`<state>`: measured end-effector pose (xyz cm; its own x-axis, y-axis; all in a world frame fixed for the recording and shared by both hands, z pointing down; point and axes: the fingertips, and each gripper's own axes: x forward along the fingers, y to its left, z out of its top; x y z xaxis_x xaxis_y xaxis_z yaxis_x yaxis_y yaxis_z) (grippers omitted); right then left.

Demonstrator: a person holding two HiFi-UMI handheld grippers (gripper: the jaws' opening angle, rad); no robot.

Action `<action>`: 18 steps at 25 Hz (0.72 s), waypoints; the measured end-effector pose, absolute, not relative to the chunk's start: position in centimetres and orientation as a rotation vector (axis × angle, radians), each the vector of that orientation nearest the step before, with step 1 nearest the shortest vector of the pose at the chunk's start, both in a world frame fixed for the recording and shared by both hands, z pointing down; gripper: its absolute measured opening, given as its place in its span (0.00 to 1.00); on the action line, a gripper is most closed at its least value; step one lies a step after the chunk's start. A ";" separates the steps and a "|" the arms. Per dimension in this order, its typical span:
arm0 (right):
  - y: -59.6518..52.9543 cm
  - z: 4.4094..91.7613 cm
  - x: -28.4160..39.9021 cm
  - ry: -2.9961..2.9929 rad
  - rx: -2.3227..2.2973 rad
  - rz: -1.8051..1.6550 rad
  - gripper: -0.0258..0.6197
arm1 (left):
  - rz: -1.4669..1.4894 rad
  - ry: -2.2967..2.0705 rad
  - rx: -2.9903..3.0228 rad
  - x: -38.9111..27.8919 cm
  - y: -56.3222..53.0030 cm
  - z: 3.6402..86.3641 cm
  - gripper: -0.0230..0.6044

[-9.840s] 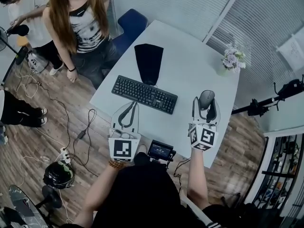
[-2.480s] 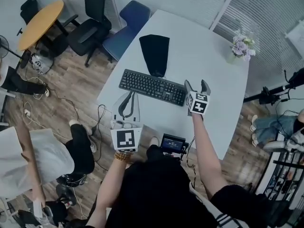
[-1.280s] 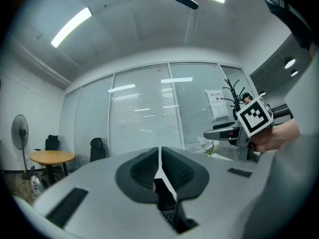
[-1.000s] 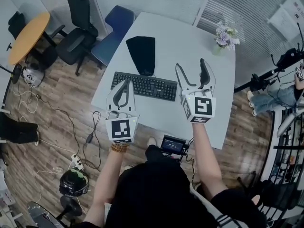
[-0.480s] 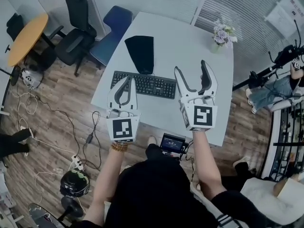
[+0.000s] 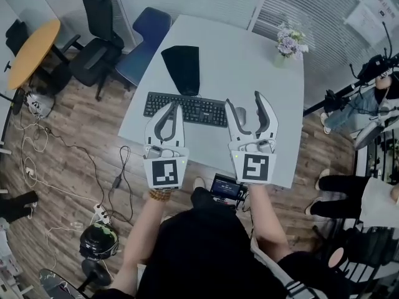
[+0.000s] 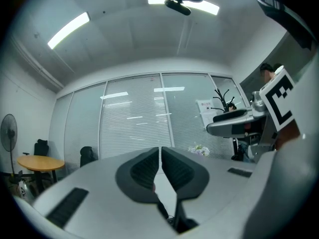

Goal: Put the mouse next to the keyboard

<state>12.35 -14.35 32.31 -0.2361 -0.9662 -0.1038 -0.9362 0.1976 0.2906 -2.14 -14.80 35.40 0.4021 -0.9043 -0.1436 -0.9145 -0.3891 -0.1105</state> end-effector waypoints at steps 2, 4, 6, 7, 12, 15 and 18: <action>-14.0 33.1 12.8 -2.340 1.876 -0.418 0.45 | 0.094 1.626 -2.485 -1.8 -14.5 35.4 0.06; -13.5 33.8 13.2 -2.328 1.879 -0.390 0.43 | 0.099 1.618 -2.481 -1.5 -14.1 35.3 0.06; -13.1 34.5 13.4 -2.324 1.877 -0.368 0.42 | 0.085 1.596 -2.469 -1.2 -13.7 35.3 0.06; -13.0 34.8 13.3 -2.323 1.874 -0.366 0.41 | 0.077 1.589 -2.467 -1.1 -13.5 35.3 0.06; -12.5 35.6 12.2 -2.325 1.839 -0.375 0.34 | 0.071 1.594 -2.466 -1.4 -13.0 35.5 0.06; -12.5 35.8 11.8 -2.336 1.819 -0.372 0.31 | 0.065 1.594 -2.460 -1.4 -12.8 35.5 0.06; -12.5 35.9 11.8 -2.340 1.808 -0.384 0.28 | 0.033 1.566 -2.446 -0.9 -12.7 35.5 0.06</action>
<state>11.84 -12.55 35.92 -0.2567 -0.9660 -0.0308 -0.9252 0.2364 0.2968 -0.95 -12.70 35.53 0.4263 -0.8928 -0.1455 -0.8981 -0.3986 -0.1859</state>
